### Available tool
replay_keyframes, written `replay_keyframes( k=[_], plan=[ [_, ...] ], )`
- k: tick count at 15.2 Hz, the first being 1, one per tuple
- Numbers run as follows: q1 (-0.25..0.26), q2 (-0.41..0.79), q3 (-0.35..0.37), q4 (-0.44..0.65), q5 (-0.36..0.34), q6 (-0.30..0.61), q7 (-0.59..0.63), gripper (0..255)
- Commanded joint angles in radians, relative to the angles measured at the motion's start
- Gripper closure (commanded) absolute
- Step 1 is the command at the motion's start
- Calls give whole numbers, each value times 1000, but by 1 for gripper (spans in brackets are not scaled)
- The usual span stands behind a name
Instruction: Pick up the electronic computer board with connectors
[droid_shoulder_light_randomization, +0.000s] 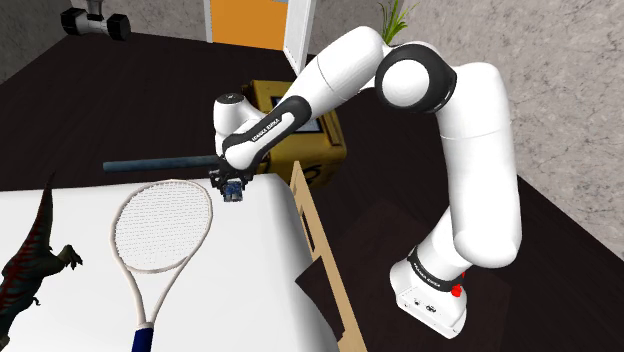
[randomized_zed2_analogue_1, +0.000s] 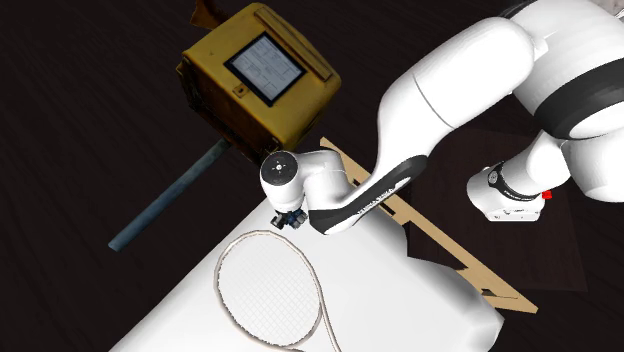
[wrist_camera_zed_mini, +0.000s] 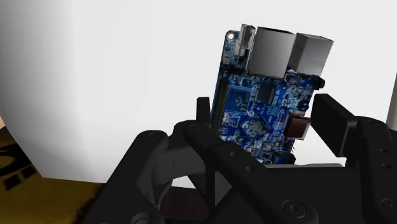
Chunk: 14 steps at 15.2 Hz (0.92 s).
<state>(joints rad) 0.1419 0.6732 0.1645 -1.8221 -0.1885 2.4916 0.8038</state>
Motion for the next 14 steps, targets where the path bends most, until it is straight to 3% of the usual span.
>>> replay_keyframes(
  k=[1,14],
  plan=[
    [0,2,-1,-2,-1,2,0,255],
    [-18,-128,25,-16,30,-113,-20,255]
  ],
)
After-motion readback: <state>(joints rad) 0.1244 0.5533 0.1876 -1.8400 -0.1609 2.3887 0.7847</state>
